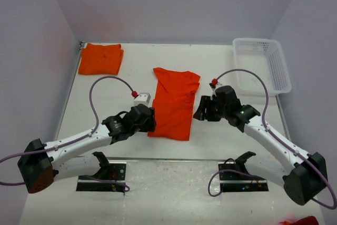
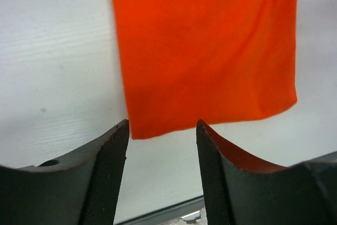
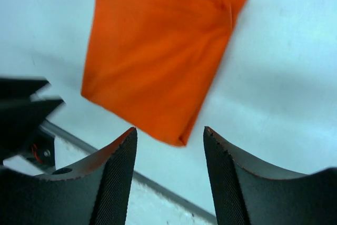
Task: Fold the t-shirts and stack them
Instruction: Grab one side of the 2/3 rectangular tshirt with both arms
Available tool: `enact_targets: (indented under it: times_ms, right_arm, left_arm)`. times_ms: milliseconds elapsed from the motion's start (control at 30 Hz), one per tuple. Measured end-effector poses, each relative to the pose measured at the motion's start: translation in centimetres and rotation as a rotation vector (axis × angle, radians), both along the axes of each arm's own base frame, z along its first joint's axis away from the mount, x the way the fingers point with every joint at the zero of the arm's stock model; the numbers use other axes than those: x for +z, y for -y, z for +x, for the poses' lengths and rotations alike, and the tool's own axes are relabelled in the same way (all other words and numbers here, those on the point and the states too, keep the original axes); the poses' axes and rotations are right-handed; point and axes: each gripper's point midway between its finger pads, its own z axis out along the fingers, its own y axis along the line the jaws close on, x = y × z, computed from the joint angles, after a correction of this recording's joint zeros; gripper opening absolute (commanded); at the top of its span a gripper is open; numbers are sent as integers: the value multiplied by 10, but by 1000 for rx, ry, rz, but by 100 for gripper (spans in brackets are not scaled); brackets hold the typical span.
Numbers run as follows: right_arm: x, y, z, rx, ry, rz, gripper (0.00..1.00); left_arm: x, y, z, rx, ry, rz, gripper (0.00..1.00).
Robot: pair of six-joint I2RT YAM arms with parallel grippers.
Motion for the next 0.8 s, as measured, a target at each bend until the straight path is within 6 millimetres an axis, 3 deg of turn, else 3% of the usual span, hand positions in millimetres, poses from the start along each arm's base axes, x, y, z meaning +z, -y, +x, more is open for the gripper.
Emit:
enact_targets:
  times_ms: [133,267,333,633,800]
  right_arm:
    - [-38,13,-51,-9,-103,28,57]
    - [-53,12,-83,-9,-155,96,58]
    - [-61,9,-91,-13,-180,110,59]
    - [-120,1,-119,-40,-359,77,61]
    - [-120,-17,-105,-39,-346,124,63]
  left_arm:
    - [-6,-25,14,46,-30,-74,59]
    - [-26,-27,3,-11,-113,-86,64]
    - [-34,-20,-6,-56,-160,-105,71]
    - [-42,-7,-18,-141,-222,-185,78]
    - [-49,-16,-15,-125,-240,-204,79]
